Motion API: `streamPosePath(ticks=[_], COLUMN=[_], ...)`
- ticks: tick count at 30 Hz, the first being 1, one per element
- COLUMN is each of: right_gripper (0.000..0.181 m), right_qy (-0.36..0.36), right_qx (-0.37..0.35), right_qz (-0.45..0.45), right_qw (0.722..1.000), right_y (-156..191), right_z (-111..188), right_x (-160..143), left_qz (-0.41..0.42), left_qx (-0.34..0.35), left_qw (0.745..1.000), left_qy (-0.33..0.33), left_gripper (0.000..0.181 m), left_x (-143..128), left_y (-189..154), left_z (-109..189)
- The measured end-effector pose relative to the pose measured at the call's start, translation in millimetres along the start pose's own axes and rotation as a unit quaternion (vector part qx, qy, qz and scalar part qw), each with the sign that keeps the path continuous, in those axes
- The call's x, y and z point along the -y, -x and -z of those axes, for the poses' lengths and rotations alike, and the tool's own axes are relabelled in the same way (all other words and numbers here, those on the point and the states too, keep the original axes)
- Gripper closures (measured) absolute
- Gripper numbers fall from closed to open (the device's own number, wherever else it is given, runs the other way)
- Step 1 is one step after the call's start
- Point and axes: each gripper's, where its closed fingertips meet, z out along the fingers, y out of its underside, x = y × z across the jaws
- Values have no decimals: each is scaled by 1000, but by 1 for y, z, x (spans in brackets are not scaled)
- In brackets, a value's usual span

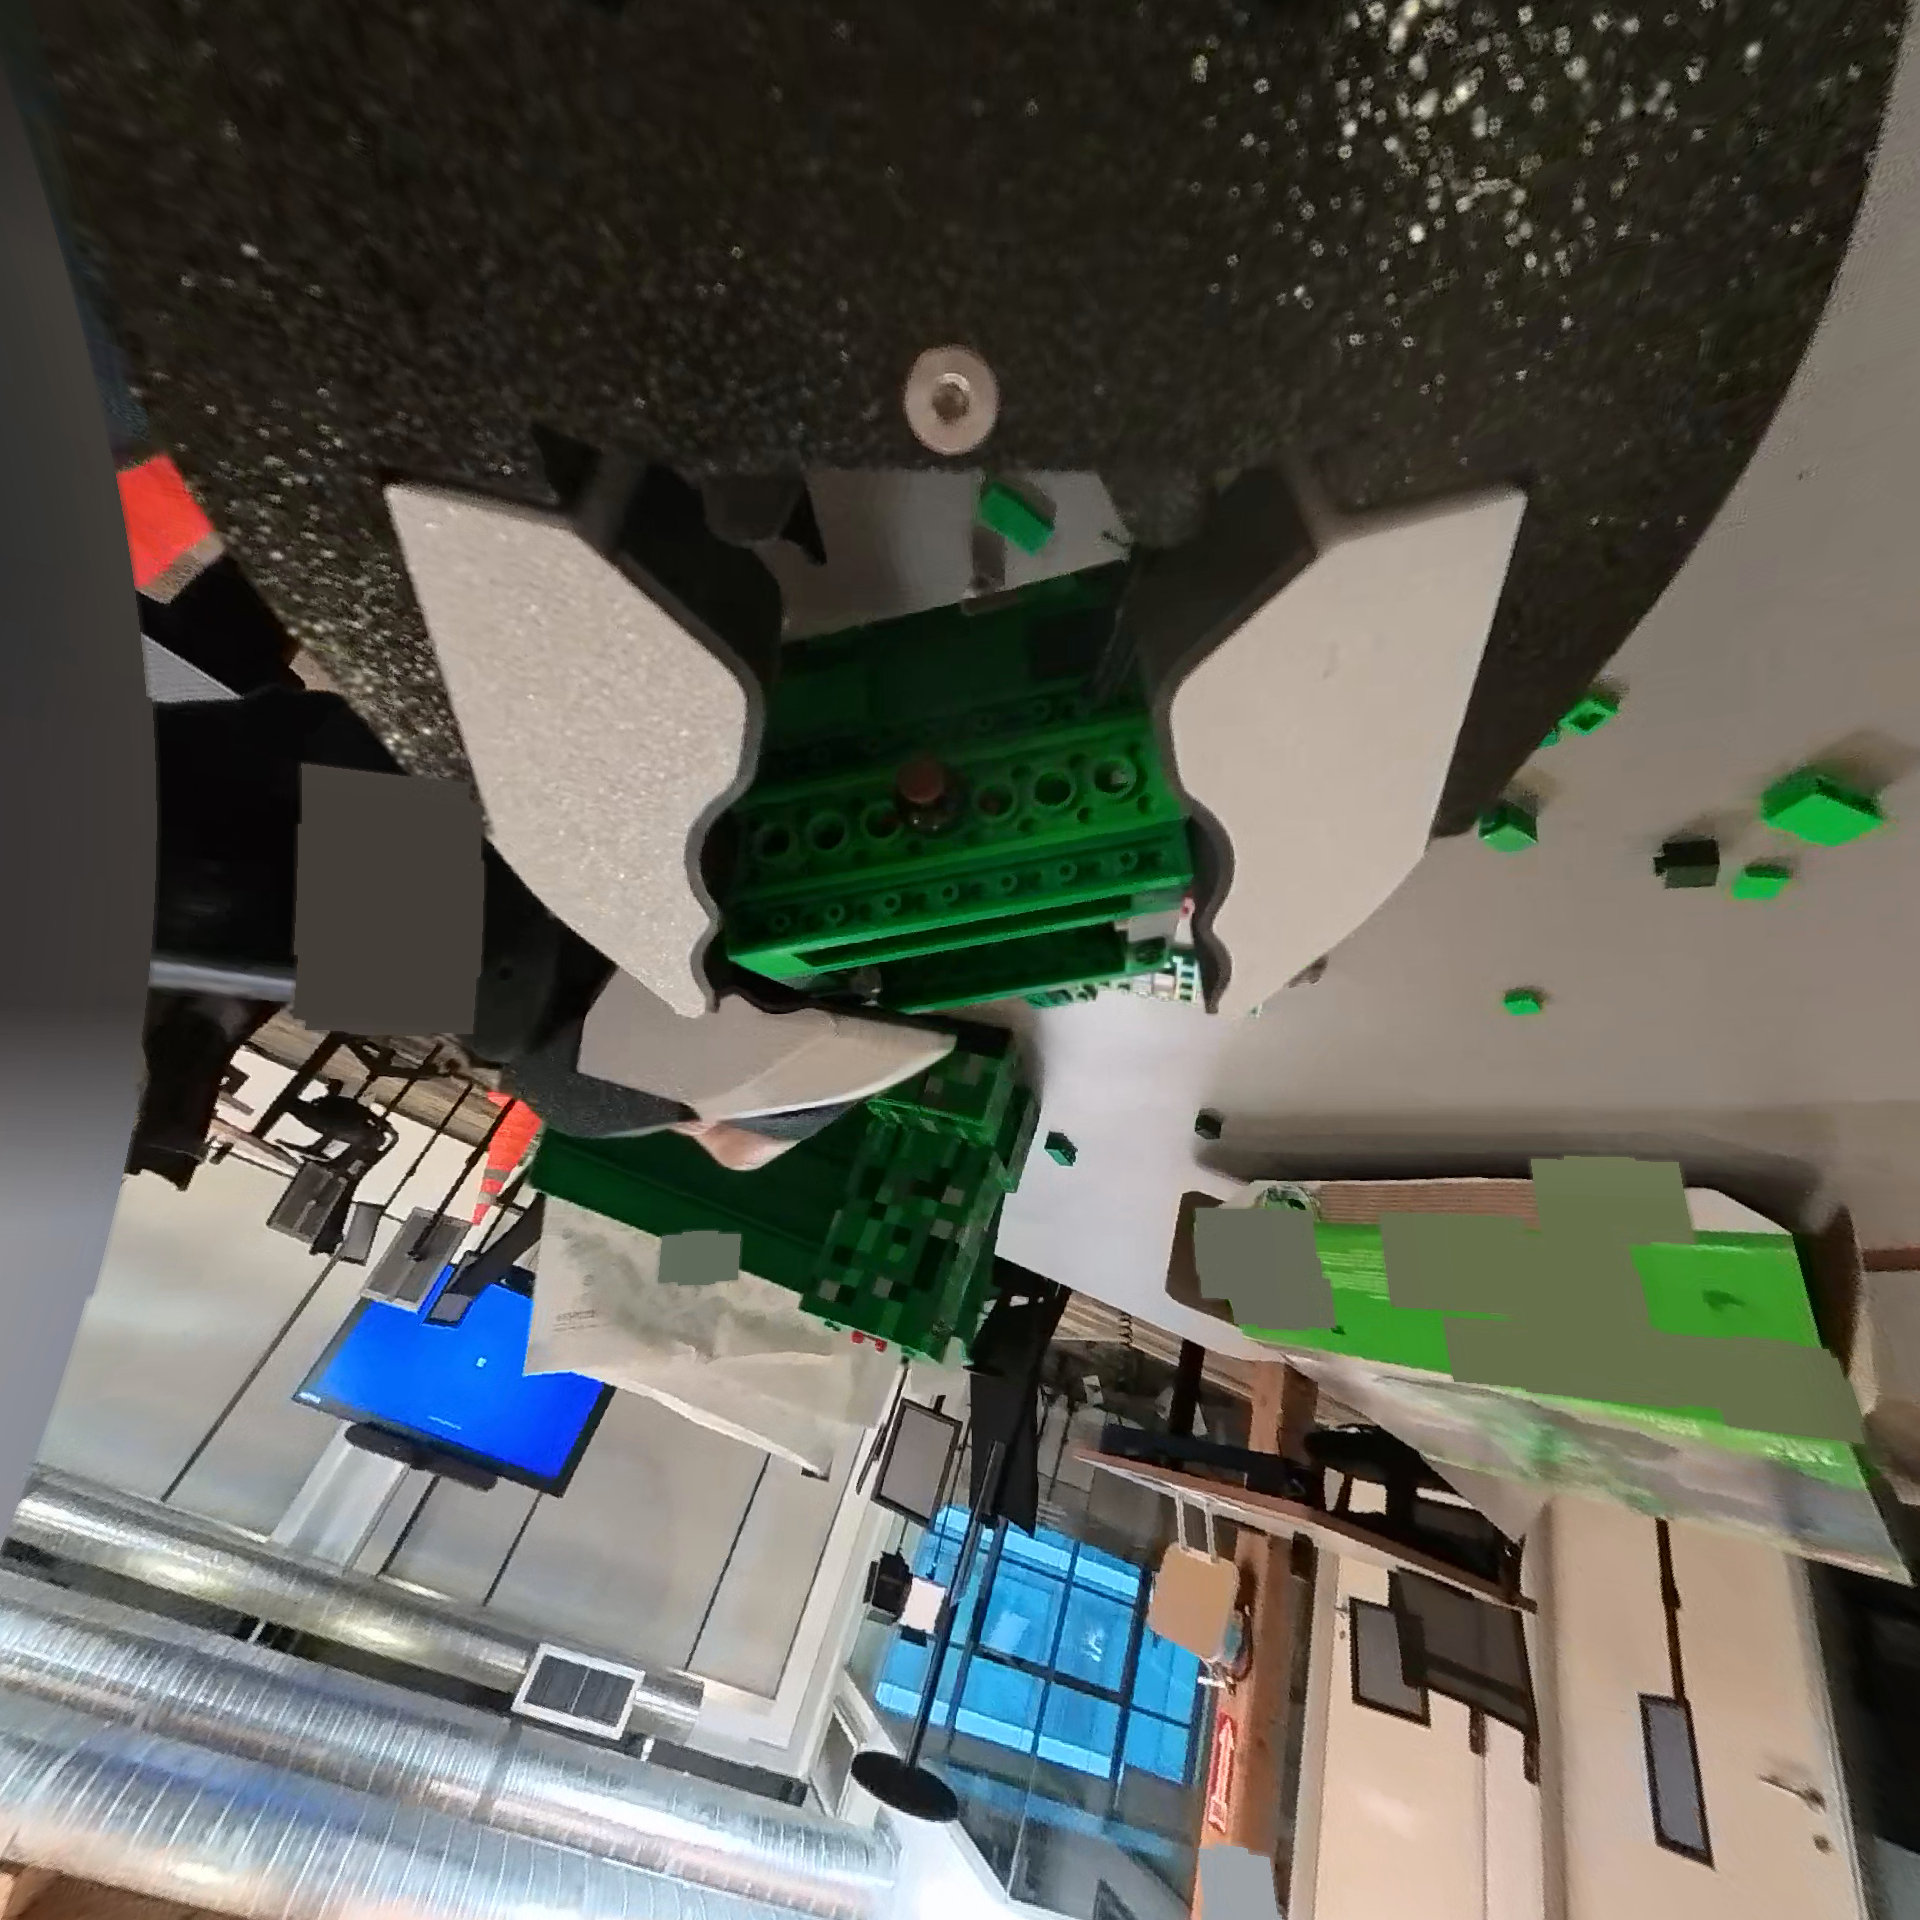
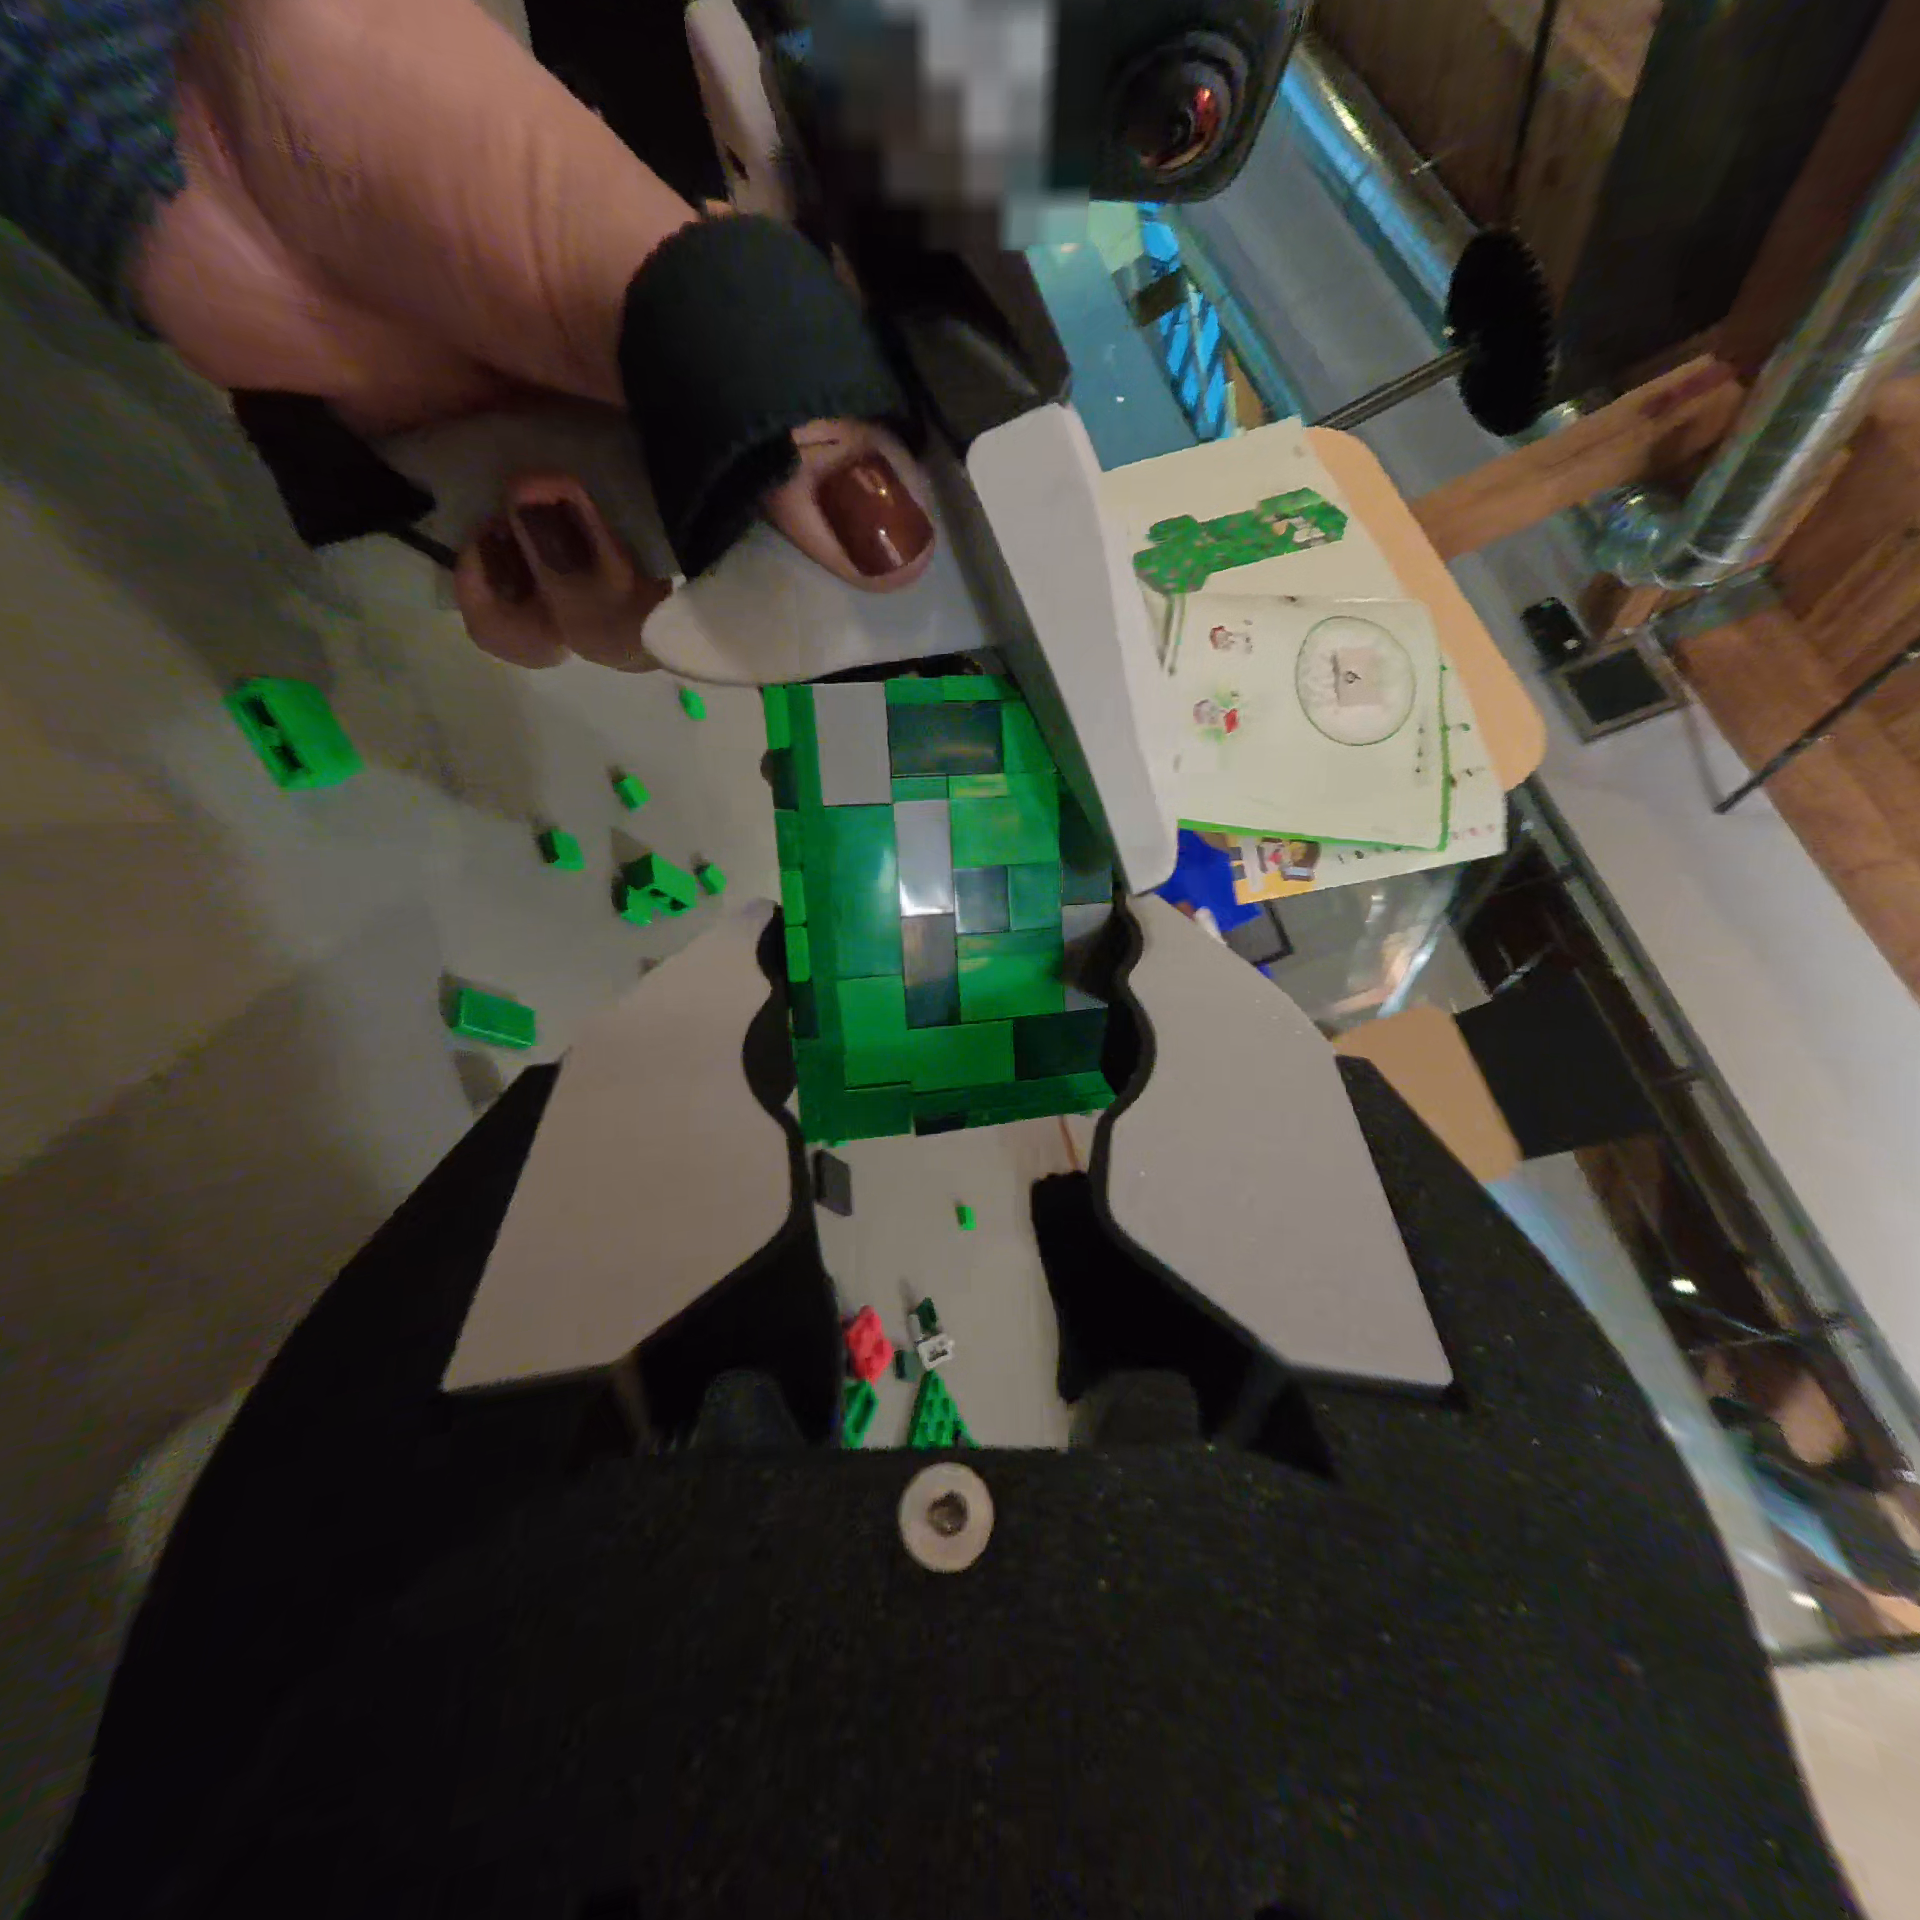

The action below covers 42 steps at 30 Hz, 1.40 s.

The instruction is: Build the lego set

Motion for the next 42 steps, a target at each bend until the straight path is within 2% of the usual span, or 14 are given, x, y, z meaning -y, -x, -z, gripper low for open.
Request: streamPosePath(ticks=[1,3,6,10,16,21,23,26,28,31,34,38,39,42], right_gripper=[124,124,124,124,124,125,125,125,125,124,124,117,117,117], right_qy=[-1,-1,2,4,-8,-8,-22,-54,-63,-56,-35,-22,-22,-27], right_qx=[12,52,93,102,166,183,190,206,209,198,168,155,146,119], right_qz=[-20,-65,-89,-101,-112,-134,-146,-158,-154,-126,-100,-162,-182,-276], right_qw=[1000,997,992,990,980,974,971,964,964,971,980,974,972,953], right_y=[0,5,11,12,28,27,26,27,28,27,25,15,8,-16], right_z=[0,0,2,2,6,8,10,15,16,16,12,10,11,15], right_x=[-1,-5,-13,-16,-14,-17,-13,-2,2,-2,-9,-17,-19,-21], left_qz=[0,-29,-134,-228,-341,-404,-415,-441,-462,-496,-552,-636,-643,-632], left_qx=[-8,-9,23,53,27,26,23,41,38,59,109,204,226,283], left_qw=[1000,1000,990,968,924,883,875,849,841,824,783,697,684,680], left_qy=[-2,-4,42,94,170,235,247,290,279,266,265,261,261,241], left_gripper=[97,76,68,91,90,88,91,99,114,115,115,115,116,115], left_x=[1,7,3,-6,-24,-39,-46,-61,-65,-64,-60,-44,-39,-21], left_y=[-1,-2,3,8,-2,-2,-4,7,5,8,20,38,44,58], left_z=[0,4,11,18,21,23,19,17,13,9,7,11,14,26])
